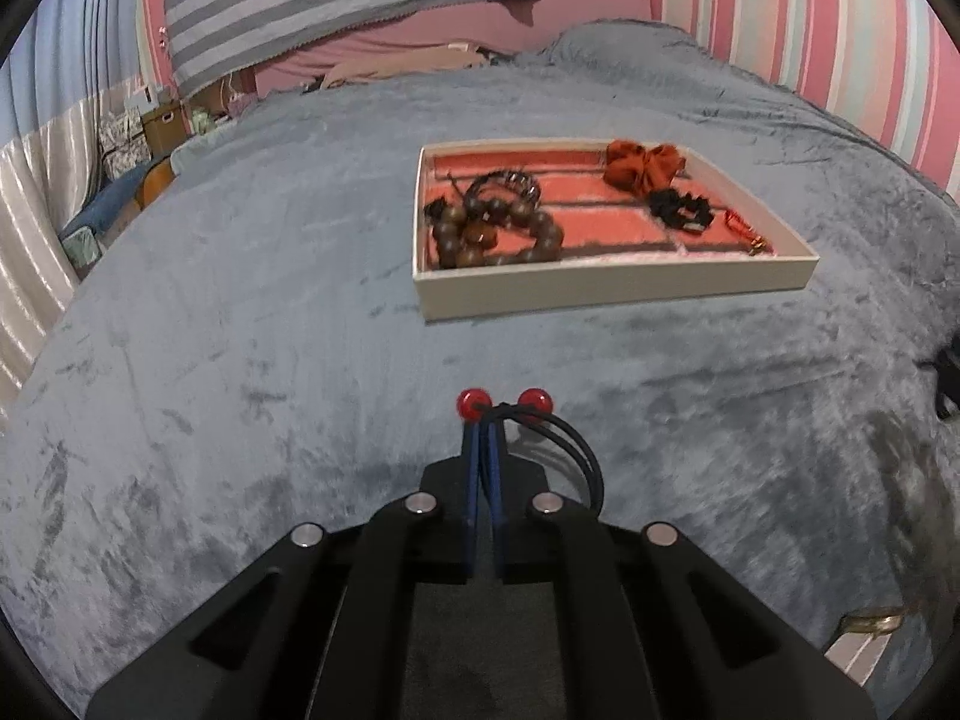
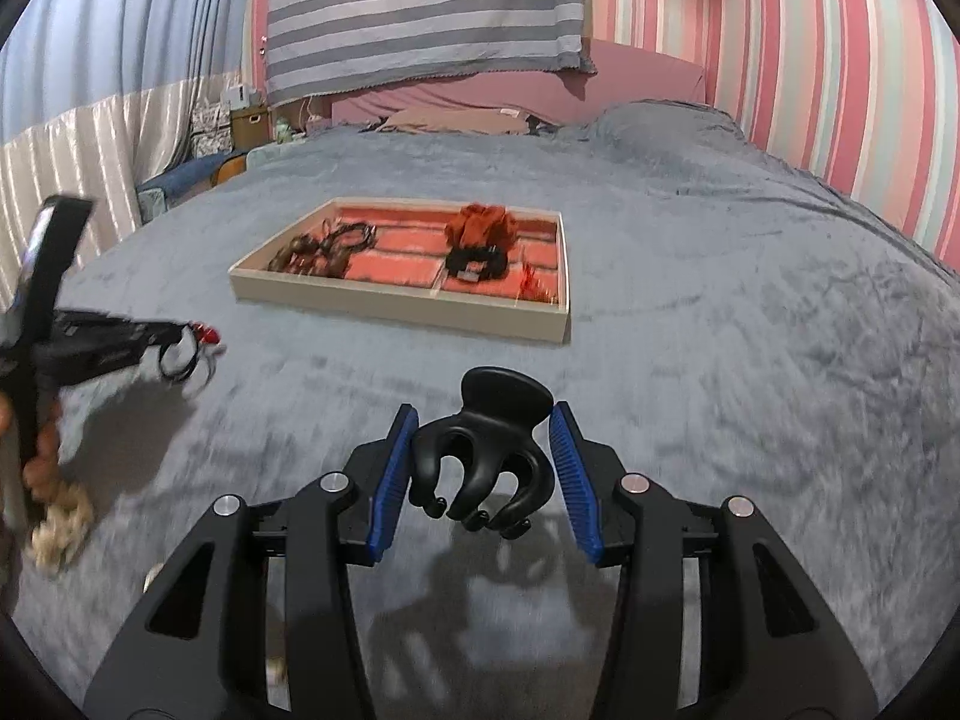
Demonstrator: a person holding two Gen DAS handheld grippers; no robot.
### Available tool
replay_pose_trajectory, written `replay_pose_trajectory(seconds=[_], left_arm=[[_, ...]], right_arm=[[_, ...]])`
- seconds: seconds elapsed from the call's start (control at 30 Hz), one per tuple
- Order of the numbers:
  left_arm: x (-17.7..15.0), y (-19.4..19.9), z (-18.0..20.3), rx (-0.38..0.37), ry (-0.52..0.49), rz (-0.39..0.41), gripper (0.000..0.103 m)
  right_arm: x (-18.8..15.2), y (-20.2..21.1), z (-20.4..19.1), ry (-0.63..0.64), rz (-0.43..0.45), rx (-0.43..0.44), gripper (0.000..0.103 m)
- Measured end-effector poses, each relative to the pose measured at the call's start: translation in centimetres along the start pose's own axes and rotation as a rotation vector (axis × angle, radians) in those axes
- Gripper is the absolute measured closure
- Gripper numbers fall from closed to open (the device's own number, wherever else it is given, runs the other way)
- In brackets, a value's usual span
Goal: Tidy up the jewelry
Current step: 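Carry both items to the tray and open both tools to release them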
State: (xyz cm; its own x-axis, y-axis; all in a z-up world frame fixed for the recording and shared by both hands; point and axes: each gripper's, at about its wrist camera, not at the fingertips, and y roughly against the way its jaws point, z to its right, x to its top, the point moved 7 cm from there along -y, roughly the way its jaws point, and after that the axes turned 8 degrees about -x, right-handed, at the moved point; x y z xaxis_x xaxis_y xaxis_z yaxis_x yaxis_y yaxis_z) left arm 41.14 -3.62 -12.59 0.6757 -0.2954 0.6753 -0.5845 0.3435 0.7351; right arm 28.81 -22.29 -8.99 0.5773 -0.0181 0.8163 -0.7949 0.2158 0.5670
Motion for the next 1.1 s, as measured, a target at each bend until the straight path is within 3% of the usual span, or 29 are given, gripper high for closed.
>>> replay_pose_trajectory(seconds=[0.37,0.6,0.83,1.1], left_arm=[[7.3,0.2,2.2,-0.008,-0.038,0.082,0.099],[12.3,-4.0,1.0,-0.024,0.034,0.085,0.099],[13.1,-8.9,-0.9,0.005,0.051,0.014,0.099],[12.0,-11.3,-2.5,0.026,0.078,-0.024,0.096]], right_arm=[[7.3,-7.4,0.4,-0.01,0.025,-0.042,0.058],[9.9,-13.8,0.4,-0.025,-0.035,-0.046,0.058],[9.9,-19.7,-0.6,-0.013,-0.124,-0.074,0.058],[8.6,-22.3,-1.0,0.011,-0.169,-0.091,0.057]])
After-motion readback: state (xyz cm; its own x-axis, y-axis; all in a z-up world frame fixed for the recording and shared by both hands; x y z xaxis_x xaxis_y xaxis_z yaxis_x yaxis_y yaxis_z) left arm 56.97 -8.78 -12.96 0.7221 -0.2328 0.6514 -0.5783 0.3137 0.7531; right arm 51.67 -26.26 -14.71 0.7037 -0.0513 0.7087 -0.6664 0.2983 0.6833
